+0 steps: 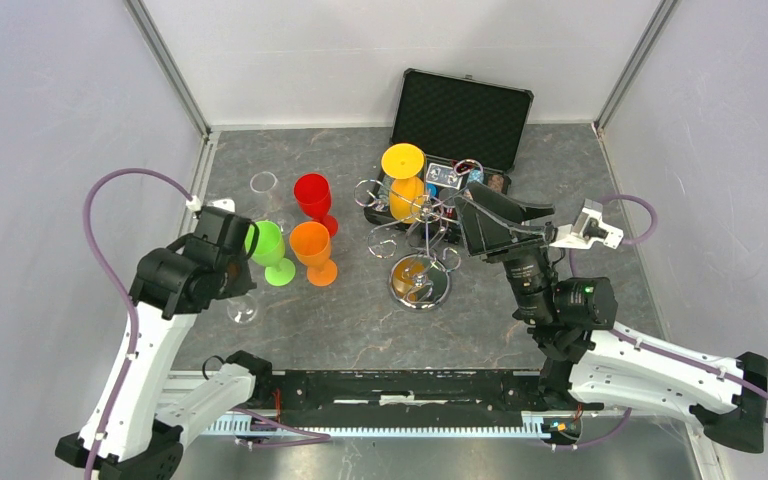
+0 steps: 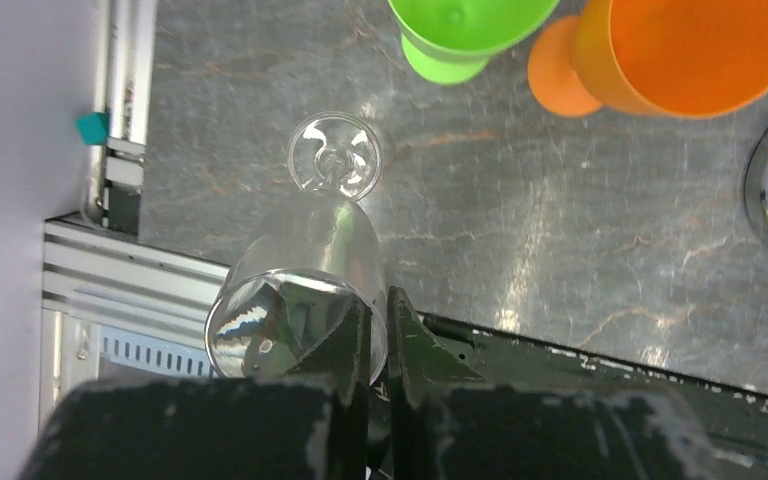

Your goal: Take the wine glass off the wine glass rack

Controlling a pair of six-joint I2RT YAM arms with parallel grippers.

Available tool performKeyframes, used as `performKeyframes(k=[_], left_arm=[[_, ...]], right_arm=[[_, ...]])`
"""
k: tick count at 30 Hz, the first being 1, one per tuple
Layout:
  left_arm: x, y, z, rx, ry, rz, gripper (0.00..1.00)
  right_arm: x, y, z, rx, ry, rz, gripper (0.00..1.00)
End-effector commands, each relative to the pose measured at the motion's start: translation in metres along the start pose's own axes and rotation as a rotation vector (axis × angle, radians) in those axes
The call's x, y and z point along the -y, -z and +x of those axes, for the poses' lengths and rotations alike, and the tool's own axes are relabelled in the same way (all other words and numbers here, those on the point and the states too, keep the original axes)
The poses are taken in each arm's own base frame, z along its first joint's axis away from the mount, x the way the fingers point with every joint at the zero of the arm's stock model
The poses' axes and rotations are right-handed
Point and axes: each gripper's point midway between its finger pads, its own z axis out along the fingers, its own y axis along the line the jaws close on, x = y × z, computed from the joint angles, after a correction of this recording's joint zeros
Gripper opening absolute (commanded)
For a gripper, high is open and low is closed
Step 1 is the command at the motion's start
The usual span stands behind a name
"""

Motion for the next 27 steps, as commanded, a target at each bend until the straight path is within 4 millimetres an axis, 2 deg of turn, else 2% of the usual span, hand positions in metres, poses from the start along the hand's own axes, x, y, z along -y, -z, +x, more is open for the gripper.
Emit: performKeyframes(k=[1, 6, 17, 20, 24, 27], left_arm=[[0.020, -0.005, 0.008, -0.051, -0.061, 0.106, 0.02], [0.045, -0.013, 0.013, -0.092, -0.083, 0.211, 0.02], [0.062, -0.030, 0.011, -0.097, -0.078, 0.251, 0.04], [0.064, -0.033, 0.010, -0.101, -0.080, 0.250, 0.16], [0.061, -0.026, 0.002, -0.061, -0.077, 0.250, 0.42], [0.056, -0.014, -0.009, -0.002, -0.066, 0.253, 0.52]], right_arm=[[0.005, 0.002, -0.005, 0.013, 0.015, 0.024, 0.78], [0.006, 0.002, -0.003, 0.005, 0.014, 0.028, 0.78], [0.010, 0.006, -0.003, -0.002, 0.017, 0.044, 0.78], [0.010, 0.006, -0.004, -0.003, 0.017, 0.046, 0.78], [0.010, 0.008, -0.004, -0.010, 0.021, 0.047, 0.82], [0.010, 0.009, -0.006, -0.011, 0.021, 0.047, 0.83]])
